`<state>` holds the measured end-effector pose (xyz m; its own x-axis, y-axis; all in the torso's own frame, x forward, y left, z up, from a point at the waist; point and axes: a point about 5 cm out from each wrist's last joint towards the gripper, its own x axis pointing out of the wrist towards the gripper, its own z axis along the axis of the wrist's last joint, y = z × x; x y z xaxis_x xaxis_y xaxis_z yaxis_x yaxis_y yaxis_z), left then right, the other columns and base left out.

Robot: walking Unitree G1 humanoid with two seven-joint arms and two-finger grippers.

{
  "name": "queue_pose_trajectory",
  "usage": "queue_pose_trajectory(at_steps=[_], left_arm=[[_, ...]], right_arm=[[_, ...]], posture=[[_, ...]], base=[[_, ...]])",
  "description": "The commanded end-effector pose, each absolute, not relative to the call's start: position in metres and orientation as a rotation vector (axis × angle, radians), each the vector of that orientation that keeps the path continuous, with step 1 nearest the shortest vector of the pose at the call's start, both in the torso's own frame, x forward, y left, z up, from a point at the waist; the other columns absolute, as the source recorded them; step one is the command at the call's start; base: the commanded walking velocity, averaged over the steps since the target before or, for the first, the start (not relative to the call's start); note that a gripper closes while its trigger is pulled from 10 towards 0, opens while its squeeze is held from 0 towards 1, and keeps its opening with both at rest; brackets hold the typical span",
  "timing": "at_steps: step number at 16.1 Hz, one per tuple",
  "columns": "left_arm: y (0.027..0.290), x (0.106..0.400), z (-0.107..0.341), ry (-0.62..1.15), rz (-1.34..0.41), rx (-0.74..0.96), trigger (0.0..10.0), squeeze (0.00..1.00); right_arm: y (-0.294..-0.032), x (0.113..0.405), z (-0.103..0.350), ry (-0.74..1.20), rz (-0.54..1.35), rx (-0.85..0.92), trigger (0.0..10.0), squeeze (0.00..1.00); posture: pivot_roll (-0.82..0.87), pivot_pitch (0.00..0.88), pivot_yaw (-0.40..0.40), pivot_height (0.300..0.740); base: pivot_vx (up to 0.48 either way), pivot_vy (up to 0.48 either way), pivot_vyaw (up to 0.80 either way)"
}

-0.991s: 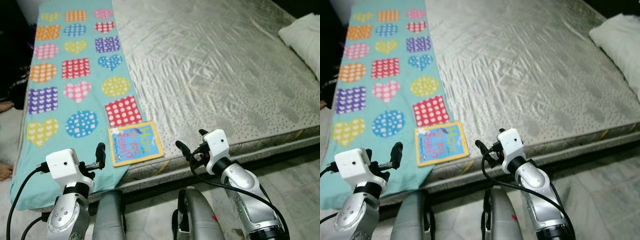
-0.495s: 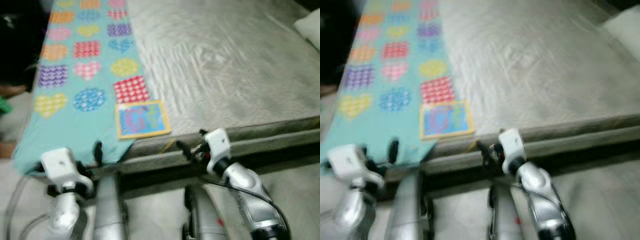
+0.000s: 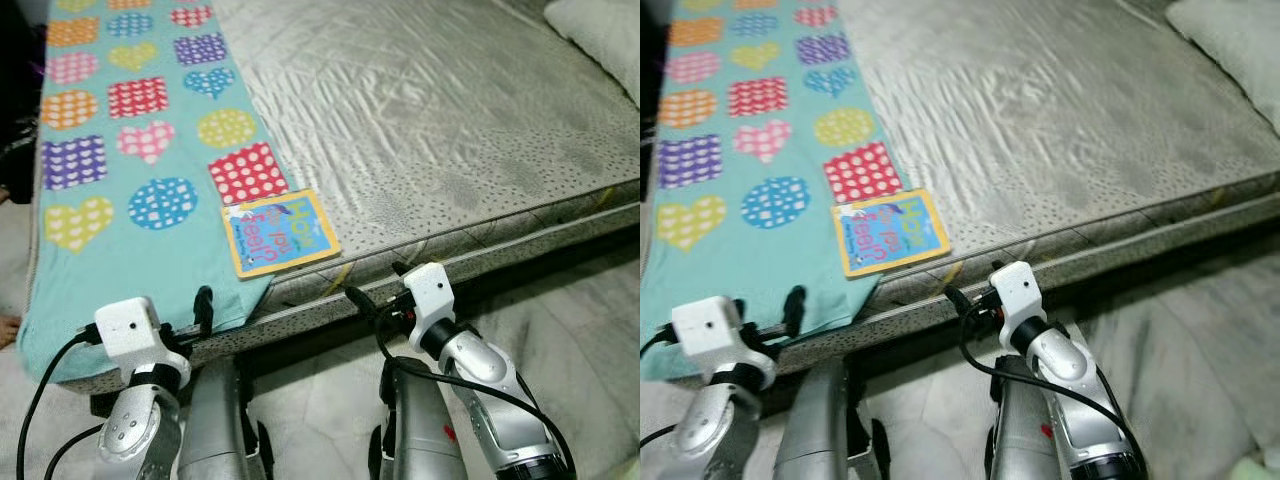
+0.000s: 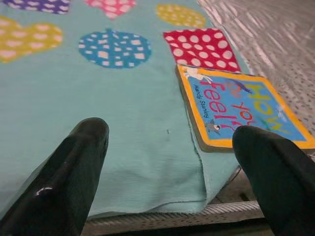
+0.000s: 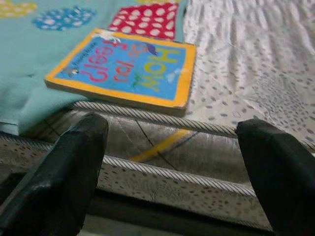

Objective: Clean up the room

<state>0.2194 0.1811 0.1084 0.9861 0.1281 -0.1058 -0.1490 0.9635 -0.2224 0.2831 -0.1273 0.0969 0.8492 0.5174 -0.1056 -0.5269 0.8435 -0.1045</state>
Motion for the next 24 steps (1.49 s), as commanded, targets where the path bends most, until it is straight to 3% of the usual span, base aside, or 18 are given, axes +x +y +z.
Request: queue_pose_trajectory(at_steps=[1, 8, 16, 24], left_arm=[[0.184, 0.215, 0.108, 0.093, 0.152, -0.224, 10.0, 0.00], [0.184, 0.218, 0.111, 0.068, 0.157, -0.297, 10.0, 0.00], [0.229, 0.248, 0.117, 0.025, 0.277, -0.284, 10.0, 0.00], [0.209, 0.271, 0.118, 0.025, 0.202, -0.328, 10.0, 0.00]], right_arm=[[-0.128, 0.282, 0.095, 0.081, 0.555, -0.127, 10.0, 0.00], [-0.135, 0.282, 0.097, 0.075, 0.515, -0.134, 10.0, 0.00], [-0.215, 0.276, 0.096, 0.135, 0.197, -0.218, 10.0, 0.00], [-0.208, 0.234, 0.099, 0.182, 0.199, -0.156, 10.0, 0.00]], posture=[[-0.10, 0.249, -0.019, 0.552], [-0.11, 0.247, -0.020, 0.552], [-0.16, 0.300, -0.046, 0.552], [-0.19, 0.422, -0.059, 0.552]], base=[[0.000, 0.000, 0.00], [0.000, 0.000, 0.00], [0.000, 0.000, 0.00], [0.000, 0.000, 0.00]])
